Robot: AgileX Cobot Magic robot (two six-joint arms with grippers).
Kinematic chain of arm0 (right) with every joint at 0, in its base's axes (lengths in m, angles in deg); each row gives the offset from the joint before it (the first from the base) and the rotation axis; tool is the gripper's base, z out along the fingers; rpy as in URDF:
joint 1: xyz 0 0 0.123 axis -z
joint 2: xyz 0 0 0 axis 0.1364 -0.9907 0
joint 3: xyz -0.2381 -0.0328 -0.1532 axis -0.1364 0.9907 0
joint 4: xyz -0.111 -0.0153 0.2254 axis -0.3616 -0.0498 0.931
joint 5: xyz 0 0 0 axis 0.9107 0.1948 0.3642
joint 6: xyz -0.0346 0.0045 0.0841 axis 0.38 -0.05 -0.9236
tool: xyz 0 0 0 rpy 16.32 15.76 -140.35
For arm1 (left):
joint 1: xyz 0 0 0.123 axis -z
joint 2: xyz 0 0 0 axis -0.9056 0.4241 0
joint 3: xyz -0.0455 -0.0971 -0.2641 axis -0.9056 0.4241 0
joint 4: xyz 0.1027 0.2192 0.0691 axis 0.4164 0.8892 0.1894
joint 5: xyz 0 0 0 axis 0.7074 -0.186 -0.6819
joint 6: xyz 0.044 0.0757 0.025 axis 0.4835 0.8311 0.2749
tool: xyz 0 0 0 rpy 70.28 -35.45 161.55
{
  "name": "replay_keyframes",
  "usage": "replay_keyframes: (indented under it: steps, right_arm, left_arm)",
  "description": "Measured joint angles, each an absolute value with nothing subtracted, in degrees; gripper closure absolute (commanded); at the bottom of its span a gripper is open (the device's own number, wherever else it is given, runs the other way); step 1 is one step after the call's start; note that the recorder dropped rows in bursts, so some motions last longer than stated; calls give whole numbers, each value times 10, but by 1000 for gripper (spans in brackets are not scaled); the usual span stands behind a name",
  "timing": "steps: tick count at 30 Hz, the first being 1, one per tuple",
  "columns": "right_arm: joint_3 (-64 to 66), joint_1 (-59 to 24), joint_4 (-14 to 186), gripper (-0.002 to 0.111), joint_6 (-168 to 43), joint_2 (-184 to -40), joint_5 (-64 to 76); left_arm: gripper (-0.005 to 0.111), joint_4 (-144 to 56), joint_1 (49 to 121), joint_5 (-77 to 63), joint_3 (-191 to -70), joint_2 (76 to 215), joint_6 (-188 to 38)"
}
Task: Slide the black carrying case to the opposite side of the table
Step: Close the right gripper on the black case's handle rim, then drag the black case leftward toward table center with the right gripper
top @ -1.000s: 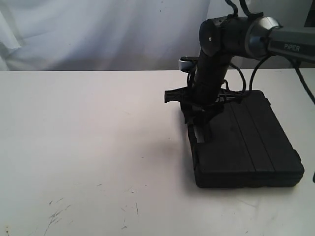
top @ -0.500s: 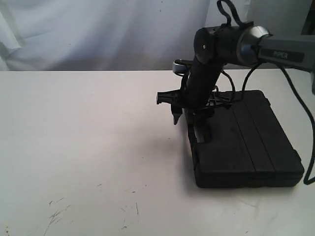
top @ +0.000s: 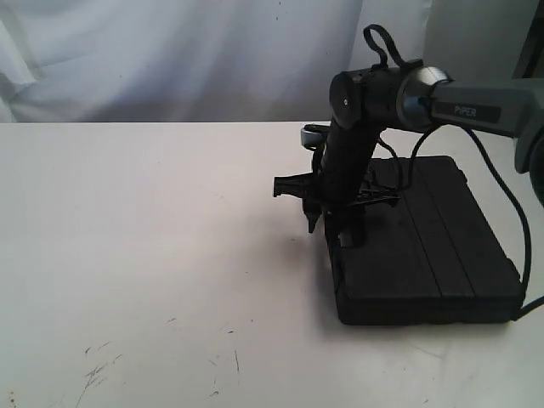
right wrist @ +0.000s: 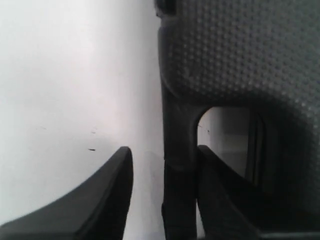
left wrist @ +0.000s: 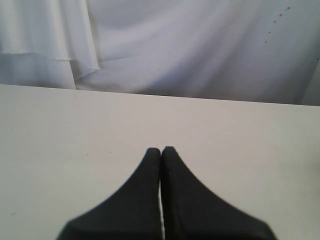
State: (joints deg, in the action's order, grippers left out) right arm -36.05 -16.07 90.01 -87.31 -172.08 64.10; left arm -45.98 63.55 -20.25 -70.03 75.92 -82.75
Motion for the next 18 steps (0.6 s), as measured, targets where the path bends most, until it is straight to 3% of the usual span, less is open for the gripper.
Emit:
replay_keyframes:
  steps: [8, 18]
  right_arm:
    - [-361, -167, 880, 101, -874, -1721, 661]
    - [-370, -204, 894, 105, -877, -1723, 649]
  left_arm:
    - [107, -460, 635, -203, -700, 759, -828]
    - [107, -460, 635, -203, -700, 759, -828]
